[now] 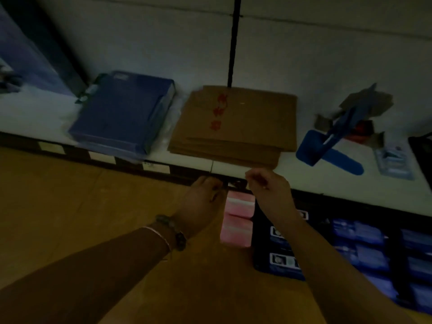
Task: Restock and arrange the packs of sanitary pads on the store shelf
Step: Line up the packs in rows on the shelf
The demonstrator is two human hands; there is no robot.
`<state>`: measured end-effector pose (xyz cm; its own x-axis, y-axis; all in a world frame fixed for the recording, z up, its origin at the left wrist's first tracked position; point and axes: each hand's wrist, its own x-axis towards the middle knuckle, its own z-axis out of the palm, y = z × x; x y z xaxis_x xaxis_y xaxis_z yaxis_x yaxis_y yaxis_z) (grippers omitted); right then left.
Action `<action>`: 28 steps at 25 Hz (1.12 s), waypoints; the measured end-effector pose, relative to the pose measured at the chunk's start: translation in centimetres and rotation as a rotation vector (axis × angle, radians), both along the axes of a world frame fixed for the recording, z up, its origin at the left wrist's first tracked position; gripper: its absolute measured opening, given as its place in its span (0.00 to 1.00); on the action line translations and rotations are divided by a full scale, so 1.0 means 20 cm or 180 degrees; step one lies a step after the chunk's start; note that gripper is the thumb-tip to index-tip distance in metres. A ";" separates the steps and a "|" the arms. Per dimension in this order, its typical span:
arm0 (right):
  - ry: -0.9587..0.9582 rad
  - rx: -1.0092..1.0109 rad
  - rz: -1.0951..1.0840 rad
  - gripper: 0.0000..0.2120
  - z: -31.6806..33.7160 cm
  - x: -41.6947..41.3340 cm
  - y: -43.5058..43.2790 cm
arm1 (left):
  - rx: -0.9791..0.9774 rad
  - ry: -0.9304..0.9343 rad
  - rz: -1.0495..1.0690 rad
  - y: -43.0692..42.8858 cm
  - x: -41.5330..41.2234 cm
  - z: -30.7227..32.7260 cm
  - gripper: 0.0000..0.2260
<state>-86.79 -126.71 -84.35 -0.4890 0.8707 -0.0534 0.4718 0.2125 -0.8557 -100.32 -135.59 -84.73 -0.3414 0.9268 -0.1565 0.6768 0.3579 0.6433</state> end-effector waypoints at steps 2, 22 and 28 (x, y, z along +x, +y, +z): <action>-0.0146 0.0089 0.0111 0.08 -0.16 -0.01 0.04 | -0.0077 0.0101 -0.0128 0.02 -0.02 -0.14 0.14; -0.2066 0.0227 0.1414 0.19 -0.69 0.00 0.07 | -0.1162 0.0410 -0.1550 -0.02 0.15 -0.63 0.30; -0.2086 0.0371 0.1387 0.19 -0.74 0.02 0.09 | -0.1363 0.1029 -0.1853 -0.01 0.16 -0.70 0.33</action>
<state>-86.34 -124.81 -99.09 -0.6874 0.6260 -0.3682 0.7252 0.5649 -0.3936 -97.05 -135.86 -98.76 0.0906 0.8518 -0.5159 0.9612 0.0608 0.2691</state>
